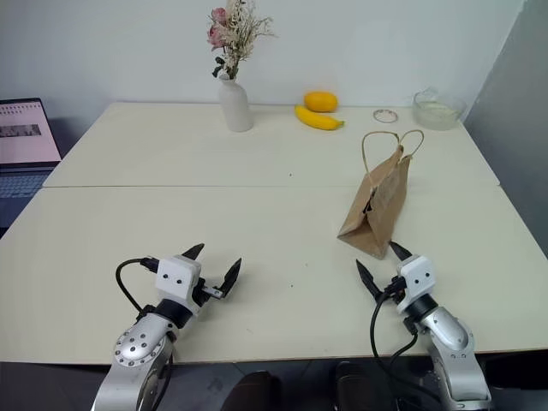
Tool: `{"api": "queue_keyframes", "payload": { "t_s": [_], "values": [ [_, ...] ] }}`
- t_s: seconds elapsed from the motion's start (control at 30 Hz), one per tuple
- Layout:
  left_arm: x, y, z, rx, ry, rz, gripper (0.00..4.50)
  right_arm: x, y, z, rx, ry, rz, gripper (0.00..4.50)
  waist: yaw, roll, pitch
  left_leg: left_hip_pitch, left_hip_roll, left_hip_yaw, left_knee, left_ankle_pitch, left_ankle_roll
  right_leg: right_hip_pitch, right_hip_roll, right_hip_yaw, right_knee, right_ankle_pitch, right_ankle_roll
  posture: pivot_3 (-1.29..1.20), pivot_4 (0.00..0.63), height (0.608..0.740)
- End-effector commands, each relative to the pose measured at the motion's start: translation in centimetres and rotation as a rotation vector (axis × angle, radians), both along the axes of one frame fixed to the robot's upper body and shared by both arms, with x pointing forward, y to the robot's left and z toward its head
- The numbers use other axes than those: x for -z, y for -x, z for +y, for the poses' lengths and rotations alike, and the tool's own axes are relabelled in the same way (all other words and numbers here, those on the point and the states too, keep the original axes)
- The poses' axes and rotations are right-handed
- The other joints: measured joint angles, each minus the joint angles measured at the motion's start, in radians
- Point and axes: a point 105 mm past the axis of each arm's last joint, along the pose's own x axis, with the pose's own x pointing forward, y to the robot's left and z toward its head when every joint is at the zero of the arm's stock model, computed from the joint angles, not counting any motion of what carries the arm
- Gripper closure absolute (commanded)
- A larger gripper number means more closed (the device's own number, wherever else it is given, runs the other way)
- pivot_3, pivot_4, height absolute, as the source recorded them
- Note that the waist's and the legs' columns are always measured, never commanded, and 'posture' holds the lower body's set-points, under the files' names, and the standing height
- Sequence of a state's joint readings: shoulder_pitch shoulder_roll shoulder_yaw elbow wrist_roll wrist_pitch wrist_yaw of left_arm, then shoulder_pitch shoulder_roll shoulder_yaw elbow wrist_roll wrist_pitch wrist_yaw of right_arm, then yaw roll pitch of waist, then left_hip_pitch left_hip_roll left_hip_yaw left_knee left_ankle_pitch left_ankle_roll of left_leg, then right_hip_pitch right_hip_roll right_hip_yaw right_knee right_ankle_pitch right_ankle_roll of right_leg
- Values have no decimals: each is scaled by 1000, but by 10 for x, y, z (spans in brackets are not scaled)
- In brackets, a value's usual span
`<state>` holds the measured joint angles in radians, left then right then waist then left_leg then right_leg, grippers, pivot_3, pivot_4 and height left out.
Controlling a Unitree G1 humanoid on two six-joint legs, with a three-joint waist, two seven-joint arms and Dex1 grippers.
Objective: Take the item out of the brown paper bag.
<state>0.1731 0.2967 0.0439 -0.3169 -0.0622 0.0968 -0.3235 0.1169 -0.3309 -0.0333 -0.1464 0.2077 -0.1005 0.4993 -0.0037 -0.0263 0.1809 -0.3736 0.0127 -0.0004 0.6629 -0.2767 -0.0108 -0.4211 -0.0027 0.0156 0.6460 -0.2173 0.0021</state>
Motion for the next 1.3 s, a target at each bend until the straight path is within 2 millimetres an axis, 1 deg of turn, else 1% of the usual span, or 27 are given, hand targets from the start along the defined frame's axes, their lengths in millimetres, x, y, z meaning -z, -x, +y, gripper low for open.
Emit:
{"api": "queue_keyframes", "payload": {
  "t_s": [0.03, 0.37, 0.47, 0.53, 0.63, 0.67, 0.73, 0.83, 0.9, 0.97, 1.03, 1.1, 1.2, 1.23, 1.3],
  "values": [
    [-18, 2, -9, 46, 0, -68, 33, -6, -2, 2, -10, 7, -28, 0, 0, 0, 0, 0, 0, 0, 0, 0, 0, 0, 0, 0, 0, 0, 0, 0, 150, 740],
    [-17, 3, -11, 48, -11, -57, 33, -6, -2, 2, -18, 13, -25, 0, 0, 0, 0, 0, 0, 0, 0, 0, 0, 0, 0, 0, 0, 0, 0, 0, 150, 740],
    [-19, 3, -10, 43, -14, -62, 33, -5, -1, 3, -21, 17, -23, 0, 0, 0, 0, 0, 0, 0, 0, 0, 0, 0, 0, 0, 0, 0, 0, 0, 150, 740],
    [-25, 5, -7, 69, -21, -56, 33, -5, 1, 1, -17, 19, -22, 0, 0, 0, 0, 0, 0, 0, 0, 0, 0, 0, 0, 0, 0, 0, 0, 0, 150, 740],
    [-43, 16, -13, 241, -20, -51, 33, -6, 4, -6, 2, 10, -12, 0, -1, 0, 0, 0, 1, 0, 0, 0, 0, 0, 0, 0, 0, -2, -3, 0, 150, 740],
    [-50, 16, -13, 289, -19, -47, 33, -6, 6, -10, 16, 8, -7, 0, 0, 0, 0, 0, 1, 0, 0, 0, 0, 0, 0, -1, 0, -2, -4, 0, 150, 740],
    [-64, 12, -12, 342, -13, -52, 33, -8, 9, -16, 38, 10, -9, 0, 3, 0, 0, 0, 0, 0, 0, 0, 0, 0, 0, -1, 0, -2, -4, 0, 150, 740],
    [-87, -1, -18, 426, -21, -87, 33, -15, 16, -26, 77, 8, -22, 0, 4, 0, 0, 0, 0, 0, 0, 0, 0, 0, 1, -1, 0, -2, -4, 0, 150, 740],
    [-98, -6, -26, 484, -5, -90, 33, -22, 20, -34, 109, 3, -33, 0, 3, 0, 0, 0, -1, 0, 1, 0, 0, 0, 1, -1, 0, -2, -4, 0, 150, 740],
    [-111, -10, -36, 547, 31, -93, 33, -41, 22, -44, 154, -16, -69, 0, 1, 0, 0, 0, -1, 0, 1, 0, 0, 0, 2, 0, 0, -2, -3, 0, 150, 740],
    [-120, -10, -43, 604, 54, -83, 33, -62, 18, -46, 175, -27, -116, 0, -4, 0, 0, -1, -1, 0, 1, 0, 0, 0, 2, 0, 0, 1, 2, 0, 150, 740],
    [-126, -8, -47, 660, 61, -65, 33, -84, 10, -46, 199, -42, -146, 0, -16, 0, 0, 0, 0, 1, 0, 0, 0, 0, 3, 1, 0, 1, 2, 0, 150, 740],
    [-134, -10, -48, 695, 53, -56, 33, -103, -3, -42, 237, -56, -136, 0, -22, 0, 0, 0, 0, 0, 0, 0, 0, 0, 4, 1, 2, 1, 2, 0, 150, 740],
    [-138, -11, -49, 710, 47, -61, 33, -111, -9, -35, 237, -57, -126, 0, -23, 0, 0, 0, 0, 0, 0, 0, 0, 0, 4, 0, 2, 1, 2, 0, 150, 740],
    [-143, -11, -52, 741, 32, -65, 33, -122, -19, -27, 259, -42, -102, 0, -23, 0, 0, 0, 0, 0, 0, 0, 0, -1, 5, 0, 2, 1, 2, 0, 150, 740]
  ]
}}
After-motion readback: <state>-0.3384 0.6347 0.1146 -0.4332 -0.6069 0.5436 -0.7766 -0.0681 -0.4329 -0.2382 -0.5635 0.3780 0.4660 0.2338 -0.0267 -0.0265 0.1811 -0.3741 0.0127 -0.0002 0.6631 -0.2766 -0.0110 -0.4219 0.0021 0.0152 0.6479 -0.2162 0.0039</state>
